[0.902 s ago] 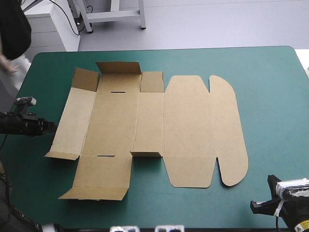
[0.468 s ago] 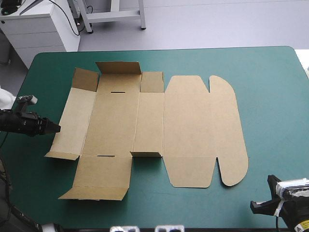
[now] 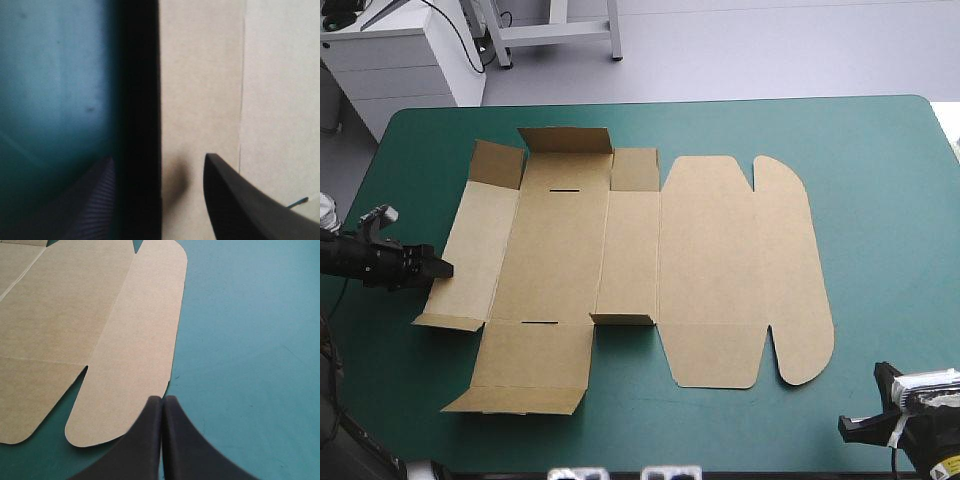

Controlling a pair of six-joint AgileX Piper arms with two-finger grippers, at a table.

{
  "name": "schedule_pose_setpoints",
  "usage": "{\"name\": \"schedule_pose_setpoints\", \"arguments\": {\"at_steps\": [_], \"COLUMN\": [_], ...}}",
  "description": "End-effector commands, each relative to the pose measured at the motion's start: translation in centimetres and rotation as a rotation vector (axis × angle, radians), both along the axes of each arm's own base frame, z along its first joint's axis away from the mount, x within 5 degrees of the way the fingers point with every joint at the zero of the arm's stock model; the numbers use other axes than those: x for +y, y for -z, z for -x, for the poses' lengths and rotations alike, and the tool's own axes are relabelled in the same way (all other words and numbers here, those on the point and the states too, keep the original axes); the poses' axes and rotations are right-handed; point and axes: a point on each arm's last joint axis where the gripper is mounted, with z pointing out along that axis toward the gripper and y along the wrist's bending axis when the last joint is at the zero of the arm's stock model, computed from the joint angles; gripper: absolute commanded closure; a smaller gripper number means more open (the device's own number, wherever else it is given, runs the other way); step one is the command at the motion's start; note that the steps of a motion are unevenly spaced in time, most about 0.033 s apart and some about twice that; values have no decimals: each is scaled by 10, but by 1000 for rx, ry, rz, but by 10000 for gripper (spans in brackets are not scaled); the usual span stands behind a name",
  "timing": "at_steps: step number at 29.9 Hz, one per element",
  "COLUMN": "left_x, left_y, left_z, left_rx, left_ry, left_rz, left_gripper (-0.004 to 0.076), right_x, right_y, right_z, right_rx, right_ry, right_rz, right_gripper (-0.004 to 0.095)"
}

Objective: Fold the box

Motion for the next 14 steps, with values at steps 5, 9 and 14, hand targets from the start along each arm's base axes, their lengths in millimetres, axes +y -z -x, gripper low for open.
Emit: {"name": "schedule_pose_setpoints", "arguments": {"at_steps": [5, 9, 14], "left_x": [-18, -38, -66], "left_y": [-23, -22, -20], "left_z": [-5, -11, -17], "left_rx": [-22, 8, 41], "left_ry": [-1, 40, 124], "left_rz": [133, 138, 119], "left_gripper": [337, 337, 338], "right_x": [0, 0, 0], "right_y": [-13, -14, -14], "right_z": [-2, -2, -2], "right_rx": [-90, -91, -91], "right_ry": [-5, -5, -5], "right_rz": [2, 2, 2], "right_gripper": [928, 928, 928]}}
